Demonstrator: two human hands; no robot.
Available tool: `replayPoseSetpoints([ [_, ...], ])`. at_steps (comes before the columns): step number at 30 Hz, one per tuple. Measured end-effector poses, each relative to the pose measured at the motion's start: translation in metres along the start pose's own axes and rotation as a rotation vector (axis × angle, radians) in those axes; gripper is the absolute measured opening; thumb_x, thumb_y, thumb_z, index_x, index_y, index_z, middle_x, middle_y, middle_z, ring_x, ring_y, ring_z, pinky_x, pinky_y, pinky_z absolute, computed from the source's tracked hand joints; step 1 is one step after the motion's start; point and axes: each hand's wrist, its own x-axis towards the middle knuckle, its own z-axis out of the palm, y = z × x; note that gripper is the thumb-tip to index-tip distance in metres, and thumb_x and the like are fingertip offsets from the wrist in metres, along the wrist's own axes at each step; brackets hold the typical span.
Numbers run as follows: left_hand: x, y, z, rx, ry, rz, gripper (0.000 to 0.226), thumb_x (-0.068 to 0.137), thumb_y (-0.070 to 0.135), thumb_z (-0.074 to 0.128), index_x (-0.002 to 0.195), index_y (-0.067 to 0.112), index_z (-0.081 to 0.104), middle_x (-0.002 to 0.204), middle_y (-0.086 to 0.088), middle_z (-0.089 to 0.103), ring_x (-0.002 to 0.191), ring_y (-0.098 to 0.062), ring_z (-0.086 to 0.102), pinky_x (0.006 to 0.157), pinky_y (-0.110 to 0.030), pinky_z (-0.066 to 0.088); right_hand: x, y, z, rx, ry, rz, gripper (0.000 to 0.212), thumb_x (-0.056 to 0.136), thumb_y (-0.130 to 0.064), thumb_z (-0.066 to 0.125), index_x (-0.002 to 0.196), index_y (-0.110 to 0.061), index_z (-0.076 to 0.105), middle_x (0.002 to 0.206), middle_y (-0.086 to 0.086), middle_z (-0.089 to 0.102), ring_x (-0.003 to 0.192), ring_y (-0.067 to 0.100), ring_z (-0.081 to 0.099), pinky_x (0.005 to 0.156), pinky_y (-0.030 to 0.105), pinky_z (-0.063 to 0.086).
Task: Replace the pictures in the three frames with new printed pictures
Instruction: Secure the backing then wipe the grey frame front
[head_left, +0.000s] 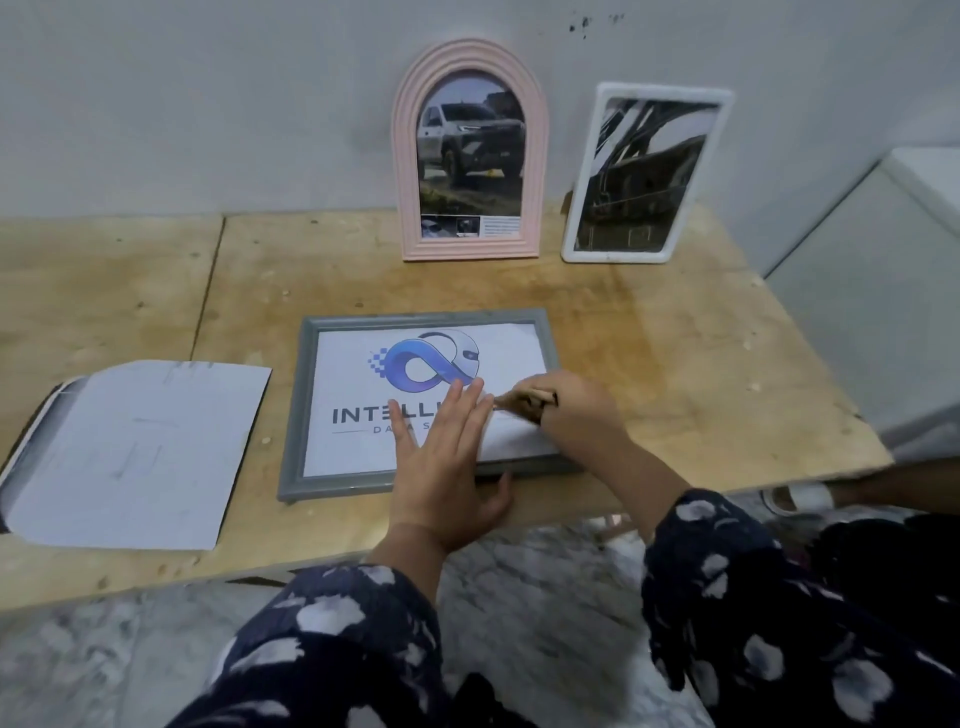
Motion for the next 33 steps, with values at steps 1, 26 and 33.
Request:
replayPoseSetpoints([
  [1,0.001,0.0,0.0,-0.001,0.011,0.005,0.084,0.073,0.053,0.049,0.146,0.014,0.035,0.156,-0.001,0.03,0.145,-0.019,0.027,0.108,-0.071,0.004,0.01,-0.002,-0.011,0.094,0.072,0.04,0.046,0.08,0.002,0.048,0.101,-0.029,0.074,0.102,-0.003,0.072,0.092,0.015,0.061,0.071,0.026,0.045],
  [26,0.003,-0.002,0.009,-0.014,0.068,-0.003,0.086,0.073,0.058,0.049,0.146,0.018,0.031,0.156,-0.001,0.03,0.145,-0.019,0.023,0.109,-0.07,0.008,0.053,0.035,-0.005,-0.287,-0.032,0.185,0.045,0.074,0.01,0.039,0.104,-0.015,0.061,0.094,0.013,0.061,0.072,0.027,0.052,0.056,0.033,0.035],
  [33,0.004,0.001,0.006,0.021,0.042,-0.034,0.084,0.072,0.062,0.045,0.143,0.018,0.033,0.155,-0.001,0.031,0.145,-0.017,0.019,0.109,-0.069,0.005,0.012,0.037,-0.002,-0.267,-0.04,0.16,0.048,0.081,0.005,0.04,0.113,-0.024,0.06,0.091,0.004,0.05,0.084,0.024,0.047,0.065,0.03,0.034],
])
